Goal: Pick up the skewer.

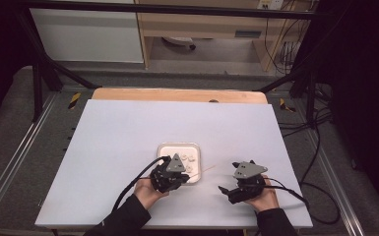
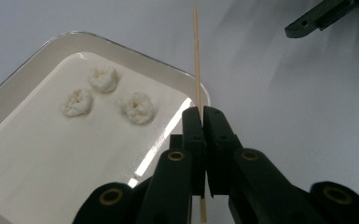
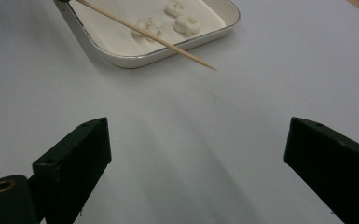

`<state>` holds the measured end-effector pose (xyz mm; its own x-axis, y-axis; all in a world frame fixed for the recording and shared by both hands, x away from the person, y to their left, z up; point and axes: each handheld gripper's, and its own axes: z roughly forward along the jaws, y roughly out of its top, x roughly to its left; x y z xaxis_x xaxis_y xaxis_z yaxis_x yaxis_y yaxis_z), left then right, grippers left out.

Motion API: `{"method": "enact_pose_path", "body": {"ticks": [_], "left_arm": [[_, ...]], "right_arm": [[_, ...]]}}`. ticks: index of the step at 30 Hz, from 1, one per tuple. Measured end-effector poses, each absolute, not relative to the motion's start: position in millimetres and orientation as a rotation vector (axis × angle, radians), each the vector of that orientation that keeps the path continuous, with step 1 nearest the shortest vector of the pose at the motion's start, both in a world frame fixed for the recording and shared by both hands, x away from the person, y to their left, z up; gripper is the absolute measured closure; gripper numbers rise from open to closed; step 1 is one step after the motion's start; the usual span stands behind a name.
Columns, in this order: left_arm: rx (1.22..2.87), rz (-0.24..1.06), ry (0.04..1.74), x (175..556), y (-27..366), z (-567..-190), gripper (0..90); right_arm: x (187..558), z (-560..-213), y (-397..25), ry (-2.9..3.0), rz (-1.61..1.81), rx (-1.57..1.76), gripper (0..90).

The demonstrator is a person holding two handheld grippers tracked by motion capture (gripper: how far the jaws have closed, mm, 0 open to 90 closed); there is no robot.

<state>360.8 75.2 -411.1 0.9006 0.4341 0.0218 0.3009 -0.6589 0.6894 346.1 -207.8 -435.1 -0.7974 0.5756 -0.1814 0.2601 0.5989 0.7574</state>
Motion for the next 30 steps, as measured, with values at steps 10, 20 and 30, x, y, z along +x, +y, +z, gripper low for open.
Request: {"method": "enact_pose_path", "body": {"ticks": [10,20,30], "left_arm": [[2.387,0.239,0.469,360.9,54.9,-406.1,87.6],[2.419,0.237,0.411,358.6,39.3,-402.9,87.7],[2.451,0.228,0.390,358.5,29.6,-401.1,87.7]], "right_arm": [[339.5,-429.0,-197.3,2.408,0.926,0.502,16.4],[333.7,-425.4,-188.4,2.420,0.797,0.324,32.5],[333.1,-430.0,-179.8,2.418,0.703,0.159,47.3]]}}
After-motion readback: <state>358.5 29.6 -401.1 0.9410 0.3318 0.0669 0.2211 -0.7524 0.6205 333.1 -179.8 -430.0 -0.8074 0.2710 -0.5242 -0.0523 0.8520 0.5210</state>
